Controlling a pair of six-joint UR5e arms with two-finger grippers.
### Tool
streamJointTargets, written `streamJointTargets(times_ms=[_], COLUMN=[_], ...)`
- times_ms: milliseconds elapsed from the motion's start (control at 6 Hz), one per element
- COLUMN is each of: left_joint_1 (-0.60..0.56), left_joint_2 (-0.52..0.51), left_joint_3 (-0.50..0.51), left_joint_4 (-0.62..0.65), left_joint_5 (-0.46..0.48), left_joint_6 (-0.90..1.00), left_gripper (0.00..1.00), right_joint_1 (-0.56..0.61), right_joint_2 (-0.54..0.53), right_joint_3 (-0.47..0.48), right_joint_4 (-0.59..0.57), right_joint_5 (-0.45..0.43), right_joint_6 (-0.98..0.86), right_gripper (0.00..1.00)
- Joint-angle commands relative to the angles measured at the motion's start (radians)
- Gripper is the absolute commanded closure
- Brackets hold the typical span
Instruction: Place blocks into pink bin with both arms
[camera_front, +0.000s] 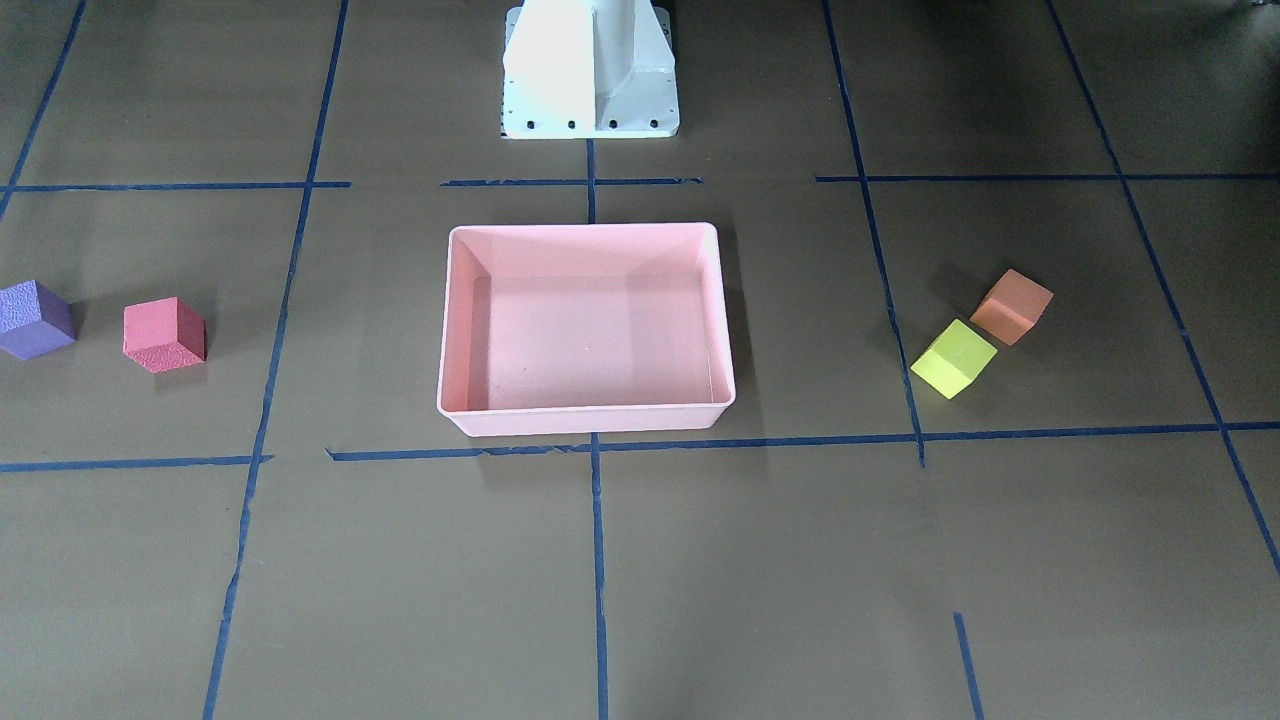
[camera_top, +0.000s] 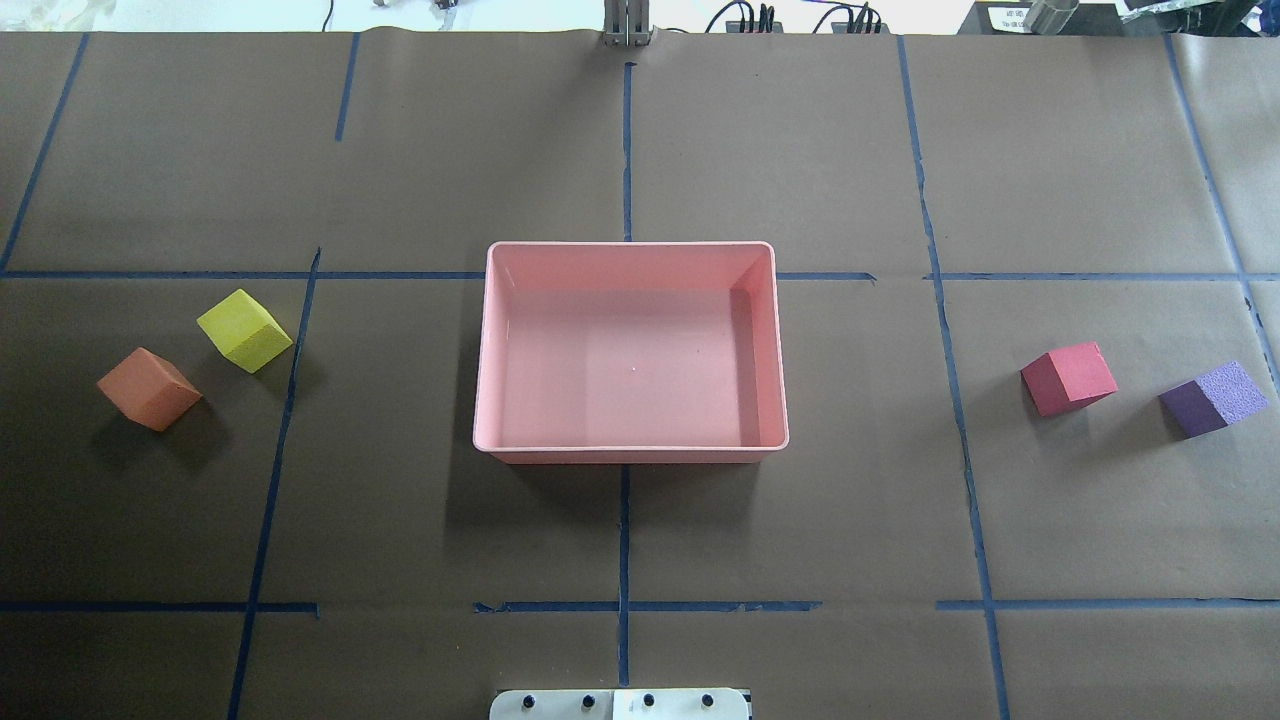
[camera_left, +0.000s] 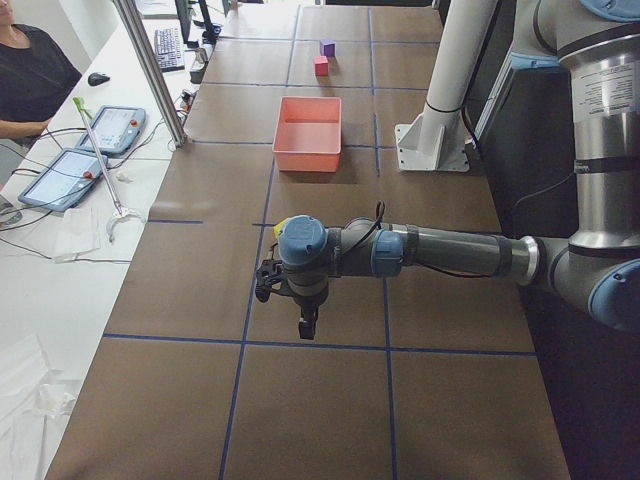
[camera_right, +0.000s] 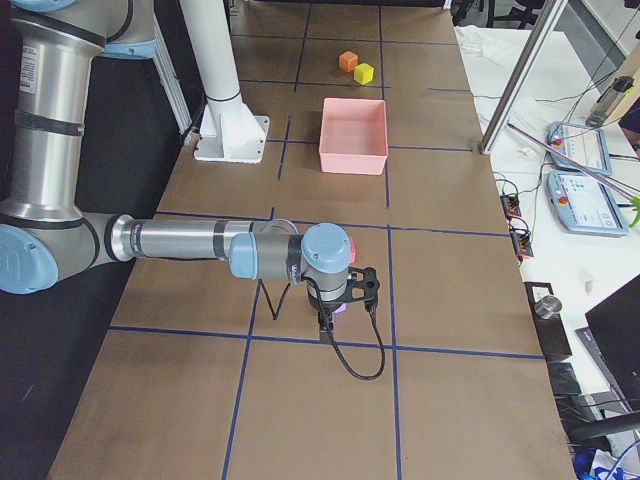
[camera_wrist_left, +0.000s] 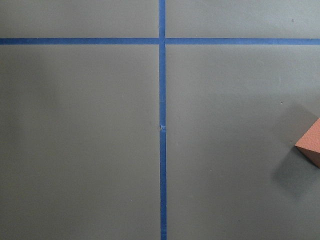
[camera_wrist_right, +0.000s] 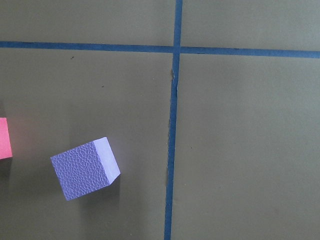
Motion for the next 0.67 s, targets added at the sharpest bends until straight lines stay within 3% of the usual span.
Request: streamJointTargets(times_ms=[0,333,500], left_joint_1=[0.002,0.002,0.002], left_joint_2=[0.003,0.004,0.006], left_joint_3=[-0.006,-0.004,-0.001], left_joint_4=[-0.002,-0.005,-0.002], left_joint_5=[-0.007,-0.009,-0.010], left_joint_6=[0.005,0.004,0.002], left_gripper=[0.00,0.00,0.00], right_joint_1=[0.000,-0.025,-0.112], right_joint_2=[-0.003,-0.004,-0.006], right_joint_3=[0.002,0.006,0.005], right_joint_4=[0.005,0.025,0.121], right_joint_5=[0.042,0.041,0.033], right_joint_6=[0.003,0.007,0.013], right_gripper=[0.00,0.00,0.00])
